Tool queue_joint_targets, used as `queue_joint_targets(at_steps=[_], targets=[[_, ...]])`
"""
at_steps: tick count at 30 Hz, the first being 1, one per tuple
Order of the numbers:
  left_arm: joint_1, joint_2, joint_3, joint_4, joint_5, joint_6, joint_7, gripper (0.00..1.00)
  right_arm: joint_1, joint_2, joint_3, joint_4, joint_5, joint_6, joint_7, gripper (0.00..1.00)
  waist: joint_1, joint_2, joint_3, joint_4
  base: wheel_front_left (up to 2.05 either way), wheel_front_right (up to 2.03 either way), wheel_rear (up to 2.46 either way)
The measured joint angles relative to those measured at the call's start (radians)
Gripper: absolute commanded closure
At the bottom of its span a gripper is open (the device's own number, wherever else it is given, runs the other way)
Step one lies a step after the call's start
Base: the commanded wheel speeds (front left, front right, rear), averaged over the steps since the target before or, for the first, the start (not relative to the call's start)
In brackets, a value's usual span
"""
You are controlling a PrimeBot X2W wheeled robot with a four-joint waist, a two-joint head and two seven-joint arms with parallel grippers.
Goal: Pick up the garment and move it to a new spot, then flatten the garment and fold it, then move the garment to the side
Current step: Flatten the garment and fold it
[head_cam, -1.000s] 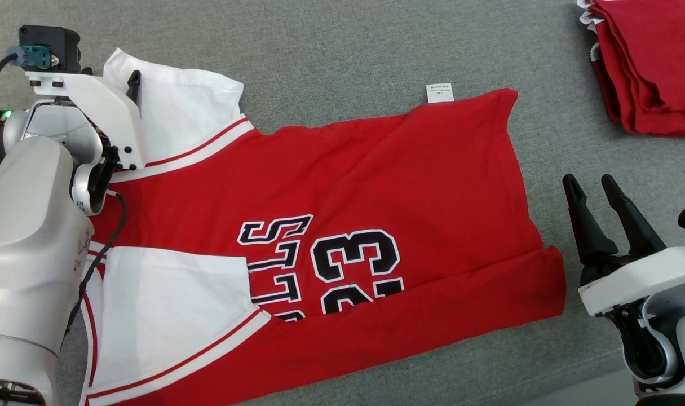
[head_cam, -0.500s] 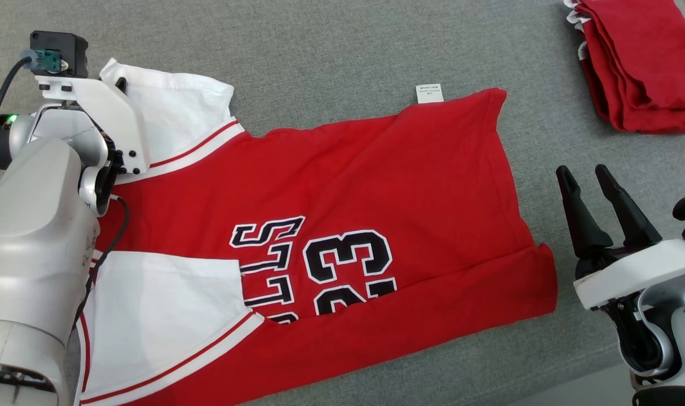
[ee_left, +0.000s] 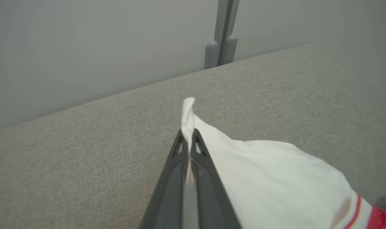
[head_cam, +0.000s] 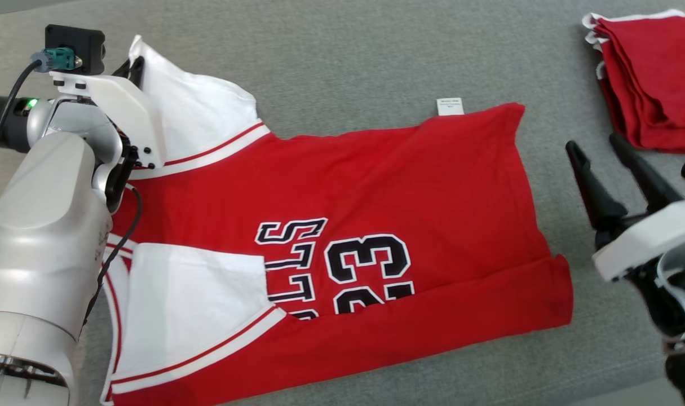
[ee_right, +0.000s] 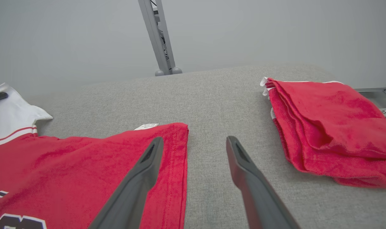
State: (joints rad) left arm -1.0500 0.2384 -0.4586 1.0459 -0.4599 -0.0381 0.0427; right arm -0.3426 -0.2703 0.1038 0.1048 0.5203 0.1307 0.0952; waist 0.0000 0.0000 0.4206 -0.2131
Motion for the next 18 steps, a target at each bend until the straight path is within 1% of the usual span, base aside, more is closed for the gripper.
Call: queue_joint_targets(at_steps=[4,9,13,18], targets=[[0.001,-0.008,-0.007,-0.023,-0.010,-0.031,-0.028,1.00,-0.082,-0.067,0.026,0.034,-0.026,0.000,0.070,0.00,0.0000,0.0000,-0.019,0.037,0.00,0.00,0.00],[0.012,-0.019,-0.013,-0.070,-0.026,-0.049,-0.054,1.00,-0.184,-0.131,0.089,0.120,-0.028,0.000,0.162,0.00,0.0000,0.0000,-0.039,0.088,0.00,0.00,0.00],[0.021,-0.023,-0.010,-0.111,-0.036,-0.050,-0.065,1.00,-0.260,-0.149,0.128,0.222,-0.021,0.000,0.207,0.00,0.0000,0.0000,-0.043,0.126,0.00,0.00,0.00],[0.040,-0.013,-0.008,-0.146,-0.045,-0.044,-0.059,1.00,-0.335,-0.141,0.176,0.343,0.004,0.000,0.235,0.00,0.0000,0.0000,-0.028,0.156,0.00,0.00,0.00]])
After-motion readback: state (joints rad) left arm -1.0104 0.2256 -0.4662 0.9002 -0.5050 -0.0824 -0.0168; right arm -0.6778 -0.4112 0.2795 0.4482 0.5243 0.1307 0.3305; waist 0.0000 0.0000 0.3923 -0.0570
